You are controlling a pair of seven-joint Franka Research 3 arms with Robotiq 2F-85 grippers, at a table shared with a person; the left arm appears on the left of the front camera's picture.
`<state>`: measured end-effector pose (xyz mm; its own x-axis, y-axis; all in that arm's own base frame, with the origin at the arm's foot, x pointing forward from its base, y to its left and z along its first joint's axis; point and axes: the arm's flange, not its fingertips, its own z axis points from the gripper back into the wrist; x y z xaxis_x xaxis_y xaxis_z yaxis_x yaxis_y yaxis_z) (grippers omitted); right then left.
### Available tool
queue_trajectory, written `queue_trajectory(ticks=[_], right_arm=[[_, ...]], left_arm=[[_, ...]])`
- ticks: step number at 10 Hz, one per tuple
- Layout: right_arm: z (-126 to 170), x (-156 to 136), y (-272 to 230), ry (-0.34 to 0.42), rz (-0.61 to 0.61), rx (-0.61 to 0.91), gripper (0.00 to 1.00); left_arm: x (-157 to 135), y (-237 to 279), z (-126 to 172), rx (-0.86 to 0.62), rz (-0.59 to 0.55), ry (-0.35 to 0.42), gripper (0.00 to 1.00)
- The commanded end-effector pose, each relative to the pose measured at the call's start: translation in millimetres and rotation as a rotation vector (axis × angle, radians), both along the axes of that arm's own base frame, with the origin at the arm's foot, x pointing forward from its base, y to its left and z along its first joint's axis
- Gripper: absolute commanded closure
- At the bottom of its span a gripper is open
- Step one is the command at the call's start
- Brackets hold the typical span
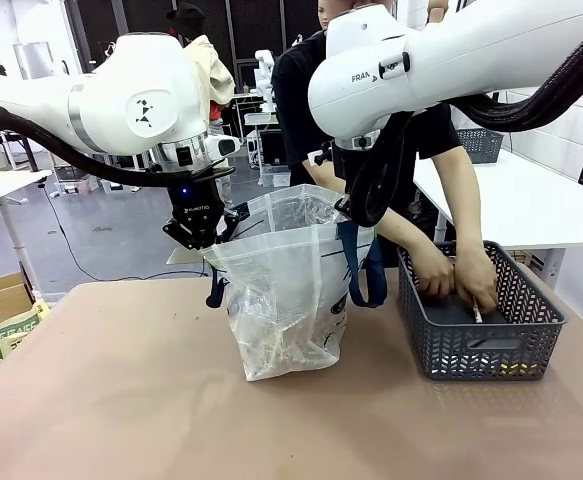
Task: Transfer purchased items from the store into the shopping bag.
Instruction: Move the Reusable shopping bag to the right side of the table.
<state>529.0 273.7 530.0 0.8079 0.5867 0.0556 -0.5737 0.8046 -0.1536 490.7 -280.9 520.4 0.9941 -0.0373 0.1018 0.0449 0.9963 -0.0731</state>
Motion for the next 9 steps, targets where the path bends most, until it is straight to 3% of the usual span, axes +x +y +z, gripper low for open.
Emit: queue_trajectory(ticks=[1, 9], right_arm=[[-1.0, -0.6, -0.7, 0.002, -0.005, -0.002, 1.0], [-1.0, -0.6, -0.7, 0.002, -0.005, -0.002, 1.0]], left_arm=[[0.2, 1.2, -0.4, 0.002, 0.002, 0.001, 1.0], [0.2, 1.2, -0.4, 0.002, 0.002, 0.001, 1.0]])
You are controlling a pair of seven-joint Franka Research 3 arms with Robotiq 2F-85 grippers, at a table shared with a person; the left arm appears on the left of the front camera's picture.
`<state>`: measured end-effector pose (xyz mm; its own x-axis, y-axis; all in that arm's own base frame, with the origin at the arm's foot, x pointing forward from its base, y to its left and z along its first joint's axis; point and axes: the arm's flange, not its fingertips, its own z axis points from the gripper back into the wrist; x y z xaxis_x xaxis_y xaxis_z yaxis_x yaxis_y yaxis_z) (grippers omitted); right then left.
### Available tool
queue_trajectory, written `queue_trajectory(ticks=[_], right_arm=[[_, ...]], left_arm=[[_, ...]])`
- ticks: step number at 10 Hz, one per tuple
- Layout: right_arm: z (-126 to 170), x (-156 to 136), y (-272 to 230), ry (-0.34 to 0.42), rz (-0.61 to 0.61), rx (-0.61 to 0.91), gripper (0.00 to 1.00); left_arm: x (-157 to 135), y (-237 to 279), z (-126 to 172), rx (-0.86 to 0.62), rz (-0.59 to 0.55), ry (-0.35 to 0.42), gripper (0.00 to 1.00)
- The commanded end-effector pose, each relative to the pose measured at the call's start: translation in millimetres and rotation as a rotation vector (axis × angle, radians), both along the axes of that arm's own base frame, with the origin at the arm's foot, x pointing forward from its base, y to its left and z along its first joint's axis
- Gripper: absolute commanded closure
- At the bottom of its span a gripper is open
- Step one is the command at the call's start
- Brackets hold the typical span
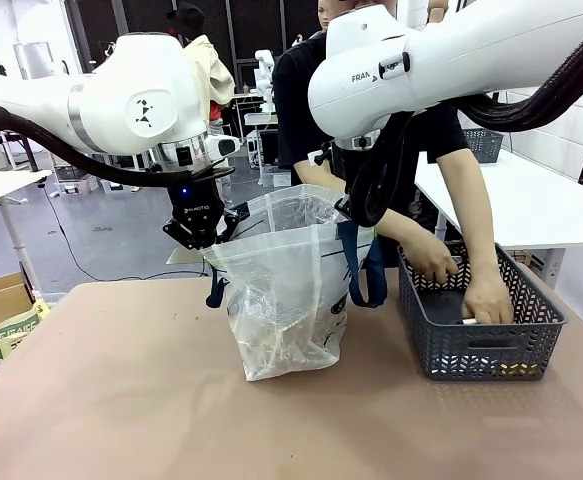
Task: Transfer purchased items from the store into the shopping bag.
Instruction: Move the Reusable shopping bag to the right side of the table.
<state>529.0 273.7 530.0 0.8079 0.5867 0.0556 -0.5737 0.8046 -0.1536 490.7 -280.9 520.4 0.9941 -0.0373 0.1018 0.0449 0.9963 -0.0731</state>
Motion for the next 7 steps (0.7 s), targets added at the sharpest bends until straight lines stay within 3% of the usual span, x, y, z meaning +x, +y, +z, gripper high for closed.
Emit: queue_trajectory(ticks=[1, 7], right_arm=[[-1.0, -0.6, -0.7, 0.002, -0.005, -0.002, 1.0], [-1.0, -0.6, -0.7, 0.002, -0.005, -0.002, 1.0]], left_arm=[[0.2, 1.2, -0.4, 0.002, 0.002, 0.001, 1.0], [0.2, 1.2, -0.4, 0.002, 0.002, 0.001, 1.0]])
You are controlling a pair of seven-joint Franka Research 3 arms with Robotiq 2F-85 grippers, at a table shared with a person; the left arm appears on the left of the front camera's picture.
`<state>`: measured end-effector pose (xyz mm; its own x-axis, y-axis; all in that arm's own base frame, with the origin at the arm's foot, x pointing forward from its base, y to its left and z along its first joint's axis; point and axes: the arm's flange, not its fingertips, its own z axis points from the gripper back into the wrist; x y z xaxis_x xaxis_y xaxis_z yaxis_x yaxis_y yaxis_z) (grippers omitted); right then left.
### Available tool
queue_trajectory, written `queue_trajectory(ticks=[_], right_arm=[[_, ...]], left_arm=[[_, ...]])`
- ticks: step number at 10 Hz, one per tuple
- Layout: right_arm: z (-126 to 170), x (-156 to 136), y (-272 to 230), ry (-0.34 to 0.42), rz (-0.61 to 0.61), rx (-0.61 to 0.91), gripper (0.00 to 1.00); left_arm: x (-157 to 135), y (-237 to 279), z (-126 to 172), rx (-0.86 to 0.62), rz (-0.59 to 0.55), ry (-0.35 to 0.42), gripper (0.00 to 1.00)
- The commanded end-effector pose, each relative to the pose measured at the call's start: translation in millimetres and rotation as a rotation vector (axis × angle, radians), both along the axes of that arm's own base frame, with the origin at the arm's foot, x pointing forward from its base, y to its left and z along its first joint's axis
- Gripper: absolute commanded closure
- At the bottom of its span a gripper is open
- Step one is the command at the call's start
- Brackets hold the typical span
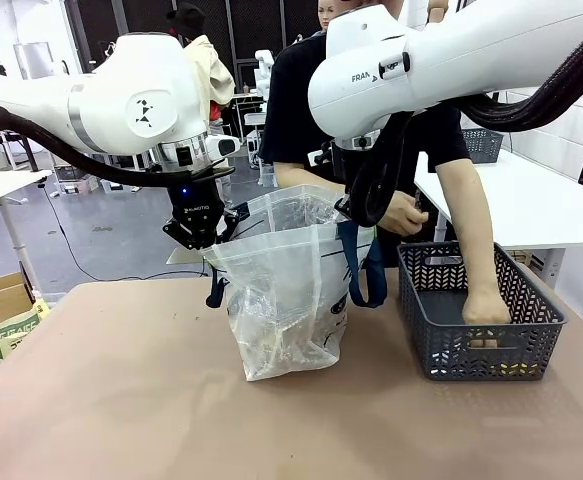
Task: Transfer purchased items from the store into the shopping bag.
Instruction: Move the Reusable shopping bag to the right side of the table.
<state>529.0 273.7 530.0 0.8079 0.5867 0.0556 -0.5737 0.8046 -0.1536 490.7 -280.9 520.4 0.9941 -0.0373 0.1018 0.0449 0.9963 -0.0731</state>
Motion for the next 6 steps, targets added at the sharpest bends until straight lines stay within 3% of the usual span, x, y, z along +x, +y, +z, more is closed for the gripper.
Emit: queue_trajectory(ticks=[1, 6], right_arm=[[-1.0, -0.6, -0.7, 0.002, -0.005, -0.002, 1.0], [-1.0, -0.6, -0.7, 0.002, -0.005, -0.002, 1.0]], left_arm=[[0.2, 1.2, -0.4, 0.002, 0.002, 0.001, 1.0], [0.2, 1.2, -0.4, 0.002, 0.002, 0.001, 1.0]])
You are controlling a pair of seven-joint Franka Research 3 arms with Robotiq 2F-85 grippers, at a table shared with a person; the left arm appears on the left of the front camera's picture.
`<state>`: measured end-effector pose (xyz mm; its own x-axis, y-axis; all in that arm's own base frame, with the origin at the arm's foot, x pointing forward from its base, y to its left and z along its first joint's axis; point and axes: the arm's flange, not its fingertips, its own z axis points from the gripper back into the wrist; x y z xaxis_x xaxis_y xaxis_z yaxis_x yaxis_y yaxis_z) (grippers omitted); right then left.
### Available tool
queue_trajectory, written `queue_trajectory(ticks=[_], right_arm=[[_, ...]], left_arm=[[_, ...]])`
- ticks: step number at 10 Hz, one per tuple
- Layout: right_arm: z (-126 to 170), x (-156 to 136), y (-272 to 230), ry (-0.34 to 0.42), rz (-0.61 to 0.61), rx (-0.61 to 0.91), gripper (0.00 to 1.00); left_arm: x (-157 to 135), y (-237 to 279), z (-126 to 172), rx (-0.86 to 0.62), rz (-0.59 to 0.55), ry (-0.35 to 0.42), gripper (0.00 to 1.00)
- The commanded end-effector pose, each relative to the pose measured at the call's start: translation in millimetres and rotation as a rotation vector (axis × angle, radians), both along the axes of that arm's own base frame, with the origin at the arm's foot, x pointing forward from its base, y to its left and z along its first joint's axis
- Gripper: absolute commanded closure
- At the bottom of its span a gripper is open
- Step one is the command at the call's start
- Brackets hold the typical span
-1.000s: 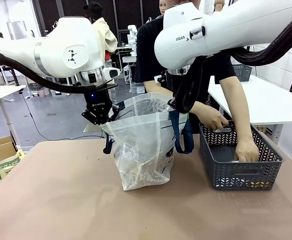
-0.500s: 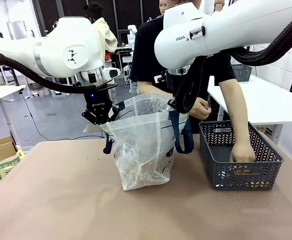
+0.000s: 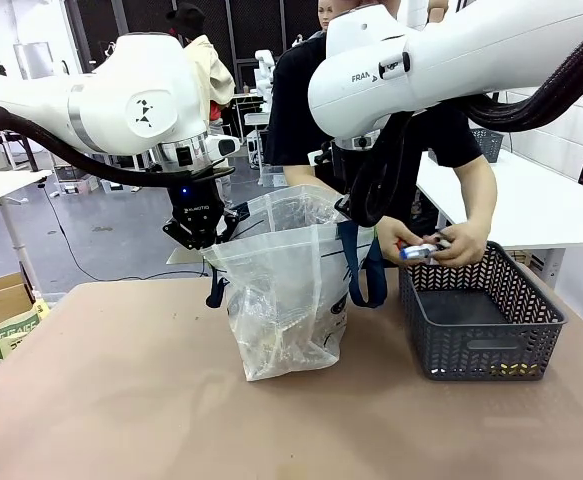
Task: Transfer purchased items from the store into the shopping bag.
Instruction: Move the Reusable shopping bag to the right side of the table.
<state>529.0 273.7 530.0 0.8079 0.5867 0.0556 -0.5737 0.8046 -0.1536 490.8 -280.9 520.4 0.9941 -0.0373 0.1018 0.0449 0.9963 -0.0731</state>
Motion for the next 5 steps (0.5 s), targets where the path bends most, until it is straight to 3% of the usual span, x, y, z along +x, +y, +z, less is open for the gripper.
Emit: queue_trajectory(ticks=[1, 5], right_arm=[[-1.0, -0.6, -0.7, 0.002, -0.005, -0.002, 1.0], [-1.0, -0.6, -0.7, 0.002, -0.005, -0.002, 1.0]], left_arm=[[0.2, 1.2, -0.4, 0.002, 0.002, 0.001, 1.0], [0.2, 1.2, -0.4, 0.002, 0.002, 0.001, 1.0]])
